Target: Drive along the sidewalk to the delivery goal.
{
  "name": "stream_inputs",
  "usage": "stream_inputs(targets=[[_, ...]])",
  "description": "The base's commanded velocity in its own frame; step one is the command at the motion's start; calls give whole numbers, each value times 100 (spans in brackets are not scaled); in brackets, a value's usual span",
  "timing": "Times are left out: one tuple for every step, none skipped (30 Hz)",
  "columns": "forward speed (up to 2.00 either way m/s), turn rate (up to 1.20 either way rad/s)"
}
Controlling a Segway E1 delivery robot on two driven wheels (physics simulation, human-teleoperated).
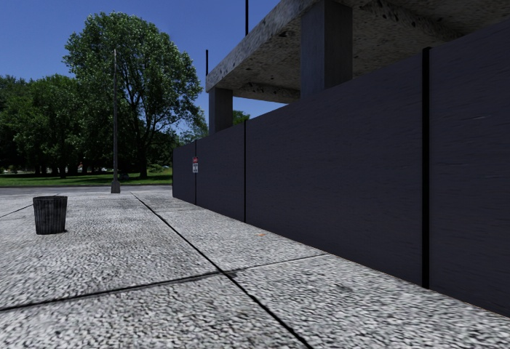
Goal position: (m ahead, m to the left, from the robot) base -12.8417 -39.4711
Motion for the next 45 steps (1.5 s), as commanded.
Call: stream_inputs(targets=[[0, 0], [0, 0], [0, 0], [0, 0], [0, 0], [0, 0], [0, 0], [0, 0], [0, 0], [0, 0], [0, 0], [0, 0], [0, 0], [0, 0], [0, 0], [0, 0], [0, 0], [0, 0], [0, 0], [0, 0], [0, 0], [0, 0], [0, 0], [0, 0], [0, 0], [0, 0], [0, 0], [0, 0], [0, 0], [0, 0], [4, 0], [38, 0], [52, 15], [59, 31], [59, 31], [61, 39], [63, 46], [66, 48], [66, 48], [71, 52], [74, 55], [75, 55], [75, 56], [75, 56], [75, 56]])
